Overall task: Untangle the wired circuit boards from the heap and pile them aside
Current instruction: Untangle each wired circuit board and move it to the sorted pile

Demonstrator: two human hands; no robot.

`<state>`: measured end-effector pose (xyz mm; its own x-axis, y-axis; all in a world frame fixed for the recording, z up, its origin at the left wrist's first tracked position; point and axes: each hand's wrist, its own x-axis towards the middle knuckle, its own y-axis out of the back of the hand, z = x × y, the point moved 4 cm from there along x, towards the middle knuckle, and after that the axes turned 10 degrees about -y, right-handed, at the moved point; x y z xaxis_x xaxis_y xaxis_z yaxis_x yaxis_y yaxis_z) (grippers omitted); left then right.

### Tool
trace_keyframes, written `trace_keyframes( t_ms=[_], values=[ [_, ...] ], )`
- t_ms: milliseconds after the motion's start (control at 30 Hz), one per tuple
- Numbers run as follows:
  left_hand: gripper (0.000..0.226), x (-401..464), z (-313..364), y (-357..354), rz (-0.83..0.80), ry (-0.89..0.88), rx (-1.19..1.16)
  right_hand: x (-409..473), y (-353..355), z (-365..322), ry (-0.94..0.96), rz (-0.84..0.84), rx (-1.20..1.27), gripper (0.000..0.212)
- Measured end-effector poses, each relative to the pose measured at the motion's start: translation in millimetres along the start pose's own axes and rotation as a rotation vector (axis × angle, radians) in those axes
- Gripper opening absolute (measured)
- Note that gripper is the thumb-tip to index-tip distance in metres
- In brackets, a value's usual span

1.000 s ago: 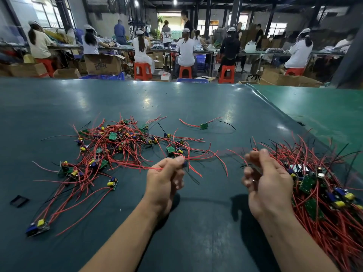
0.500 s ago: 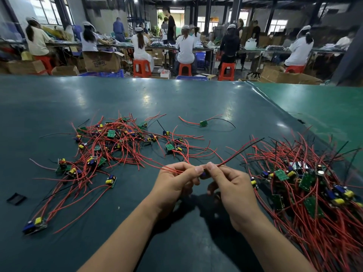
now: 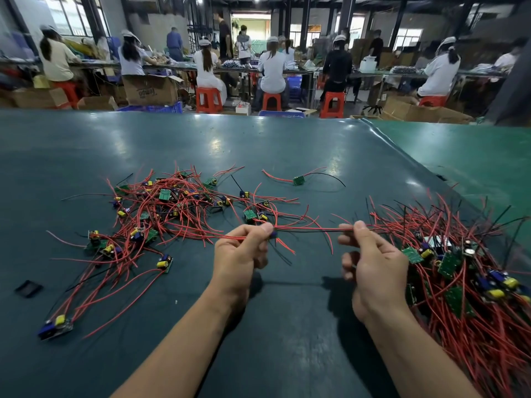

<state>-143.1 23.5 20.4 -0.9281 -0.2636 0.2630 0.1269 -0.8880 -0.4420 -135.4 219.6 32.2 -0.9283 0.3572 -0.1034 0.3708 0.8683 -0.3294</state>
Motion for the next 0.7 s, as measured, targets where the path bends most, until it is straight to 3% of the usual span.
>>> trace_keyframes(
  t_ms=[167,300,367,533,633,700],
  values=[
    [0.028,9.7,6.8,20.3,0.232,-0.168,0.133,-2.9,4.6,-12.8,0.3,0.059,-0.262,0.02],
    [0.025,-0.7,17.1,12.7,0.197,-0.375,0.289,-32.2,-22.0,-1.9,0.571,-0.144,-0.543,0.014],
    [0.036,-5.2,23.3,12.1,0.188,-0.463,0.288,-36.2,-24.6,-4.6,0.635,-0.164,-0.553,0.017],
    [0.045,-9.9,27.5,6.5,0.183,-0.447,0.357,-26.9,-14.4,-13.1,0.332,-0.188,-0.323,0.011],
    [0.035,-15.5,25.5,-3.0,0.011,-0.492,0.36,-32.3,-27.8,-1.0,0.079,-0.436,-0.288,0.035],
    [0.023,-21.0,21.4,-11.2,-0.168,-0.47,0.34,-36.1,-34.2,4.1,0.009,-0.517,-0.285,0.043]
  ],
)
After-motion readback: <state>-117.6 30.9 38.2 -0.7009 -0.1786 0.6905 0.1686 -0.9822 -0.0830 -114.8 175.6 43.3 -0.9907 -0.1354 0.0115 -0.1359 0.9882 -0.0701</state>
